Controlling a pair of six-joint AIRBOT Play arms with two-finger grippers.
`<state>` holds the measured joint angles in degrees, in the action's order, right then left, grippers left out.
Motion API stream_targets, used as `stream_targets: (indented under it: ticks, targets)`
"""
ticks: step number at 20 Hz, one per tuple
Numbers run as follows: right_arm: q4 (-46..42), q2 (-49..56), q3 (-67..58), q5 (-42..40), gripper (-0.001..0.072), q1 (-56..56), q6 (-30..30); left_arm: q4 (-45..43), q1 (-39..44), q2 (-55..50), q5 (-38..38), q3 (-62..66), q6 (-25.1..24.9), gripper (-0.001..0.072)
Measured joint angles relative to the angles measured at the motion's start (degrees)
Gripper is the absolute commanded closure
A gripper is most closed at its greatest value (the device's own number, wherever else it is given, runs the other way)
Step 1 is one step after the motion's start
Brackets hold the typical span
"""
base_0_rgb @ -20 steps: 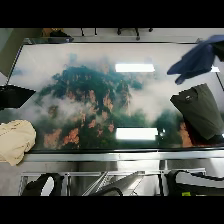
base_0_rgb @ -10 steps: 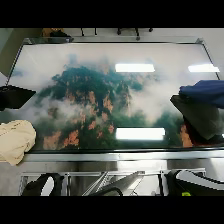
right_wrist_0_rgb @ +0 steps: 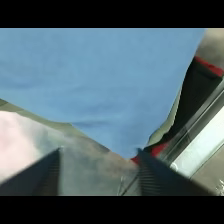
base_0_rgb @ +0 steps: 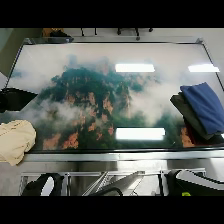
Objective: Fold the shirts.
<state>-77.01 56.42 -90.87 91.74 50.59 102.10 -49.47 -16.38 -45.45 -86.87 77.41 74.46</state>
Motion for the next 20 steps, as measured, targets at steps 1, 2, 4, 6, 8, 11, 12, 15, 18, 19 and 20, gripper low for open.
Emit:
stream_targets:
  ticks: [1,2,4,6,8,11,12,15,18,19,20]
  targets:
    - [0.9,0.0,0.07,-0.37,0.055,0.0,-0.09,0.0,0.0,0.0,-0.07,0.0,0.0,0.069]
    - [2.86,0.0,0.11,-0.96,0.0693,0.0,-0.11,0.0,0.0,0.0,-0.15,-0.02,0.0,0.069]
    - [8.57,0.0,0.15,-2.78,0.0693,-0.59,-0.44,0.0,0.0,0.0,-0.15,-0.02,0.0,0.069]
    - [13.94,-0.15,0.35,-4.79,0.0693,-3.61,-1.18,0.02,0.02,0.11,-0.13,-0.37,0.04,0.0691]
    - [17.16,-1.18,2.43,-7.3,0.0694,-9.92,-2.64,0.5,0.07,1.68,0.59,-3.37,0.11,0.0691]
    - [19.74,-5.99,12.79,-13.64,0.0693,-24.94,-5.33,2.99,0.13,7.58,3.04,-14.78,0.31,0.0691]
    - [20.17,-8.33,17.81,-16.13,0.0693,-30.67,-6.27,3.96,0.13,10.49,3.8,-20.33,0.24,0.0691]
    - [20.83,-16.17,35.89,-24.65,0.0693,-48.68,-7.67,5.97,0.15,19.12,4.87,-36.17,-0.61,0.069]
    - [21.16,-22.25,50.6,-33.9,0.0693,-62.9,-7.67,7.3,0.15,26.16,5.53,-48.5,-0.81,0.0691]
    - [21.16,-23.3,53.44,-35.93,0.0693,-65.83,-7.67,8.28,0.15,27.61,5.66,-51.15,-0.81,0.0691]
    - [21.22,-24.0,55.36,-37.27,0.0693,-67.84,-7.67,9.55,0.15,28.87,5.95,-53.48,-0.79,0.0691]
